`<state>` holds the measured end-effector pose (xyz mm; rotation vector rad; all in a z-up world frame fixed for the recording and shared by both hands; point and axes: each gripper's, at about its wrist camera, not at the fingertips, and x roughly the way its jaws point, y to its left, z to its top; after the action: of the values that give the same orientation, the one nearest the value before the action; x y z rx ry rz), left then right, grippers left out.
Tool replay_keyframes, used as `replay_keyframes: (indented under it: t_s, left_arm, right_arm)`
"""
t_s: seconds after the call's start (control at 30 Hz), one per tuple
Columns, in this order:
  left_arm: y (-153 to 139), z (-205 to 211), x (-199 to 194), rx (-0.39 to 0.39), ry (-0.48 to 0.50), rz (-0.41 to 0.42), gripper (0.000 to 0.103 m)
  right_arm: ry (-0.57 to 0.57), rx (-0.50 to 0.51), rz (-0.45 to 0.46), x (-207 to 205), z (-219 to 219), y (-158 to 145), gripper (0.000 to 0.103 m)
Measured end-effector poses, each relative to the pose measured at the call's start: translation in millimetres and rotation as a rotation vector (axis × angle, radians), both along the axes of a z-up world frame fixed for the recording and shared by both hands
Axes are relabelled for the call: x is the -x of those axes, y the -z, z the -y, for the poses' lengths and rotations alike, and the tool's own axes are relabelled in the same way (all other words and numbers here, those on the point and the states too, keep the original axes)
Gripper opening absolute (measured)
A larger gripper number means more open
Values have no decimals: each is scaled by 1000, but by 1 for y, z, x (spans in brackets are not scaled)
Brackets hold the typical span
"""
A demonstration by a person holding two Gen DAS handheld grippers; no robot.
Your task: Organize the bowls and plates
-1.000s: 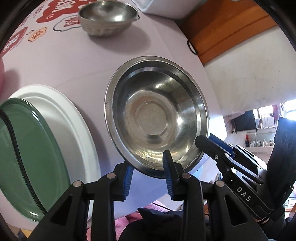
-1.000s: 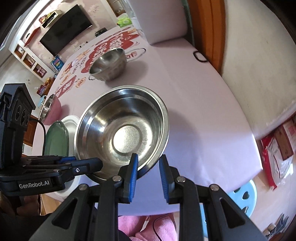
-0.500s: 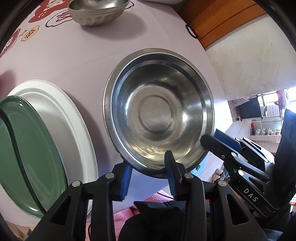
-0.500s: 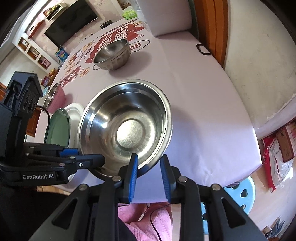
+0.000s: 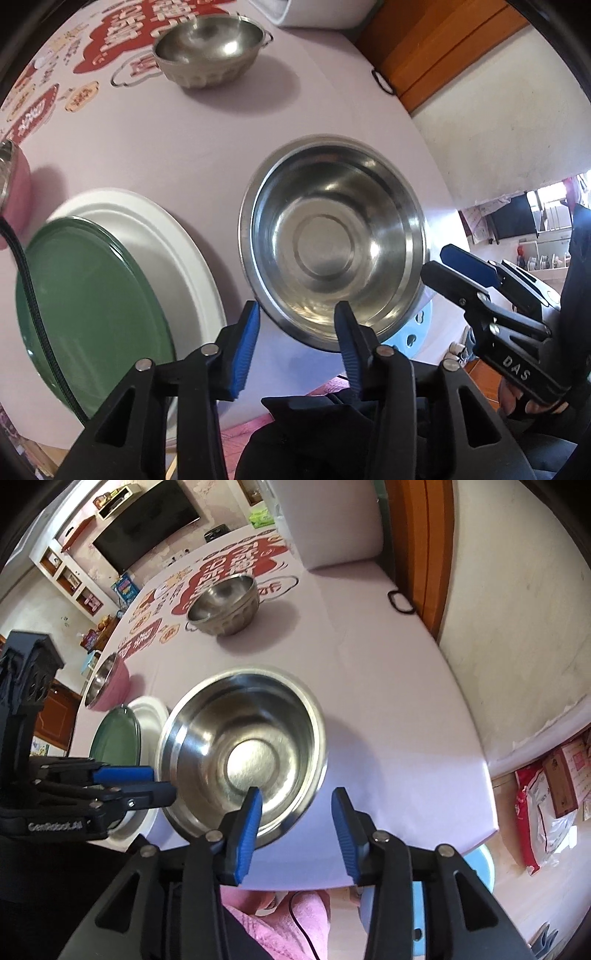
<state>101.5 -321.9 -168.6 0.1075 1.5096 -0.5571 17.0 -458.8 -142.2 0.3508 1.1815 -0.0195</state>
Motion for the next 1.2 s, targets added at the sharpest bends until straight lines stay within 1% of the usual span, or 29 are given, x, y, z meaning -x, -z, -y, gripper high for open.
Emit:
replay_keyframes:
  t_s: [0.2, 0.5, 0.73, 0.8, 0.93, 1.13, 1.2]
  left_arm:
    - [-26, -9, -4, 47, 17, 79, 47]
    - [-53, -37, -14, 67, 31, 183, 47]
    - [-72, -83, -26, 64, 34, 230, 50]
    - [-75, -99, -29, 66, 26, 241, 52]
    - [-83, -126, -33, 74, 23, 259, 53]
    - [-88, -169, -40, 84, 7, 280, 53]
    - [-89, -184, -43, 82, 1, 281, 54]
  right_arm:
    - [-13, 38, 30, -14, -7, -12, 43]
    - [-33, 77, 80, -30, -47, -29, 44]
    - [-17, 87, 108, -43, -90, -39, 46]
    - [-16, 91, 115, -46, -103, -42, 52]
    - [-19, 95, 137, -53, -130, -47, 54]
    - [-27, 101, 156, -67, -173, -50, 54]
    - [-27, 101, 160, -72, -186, -49, 56]
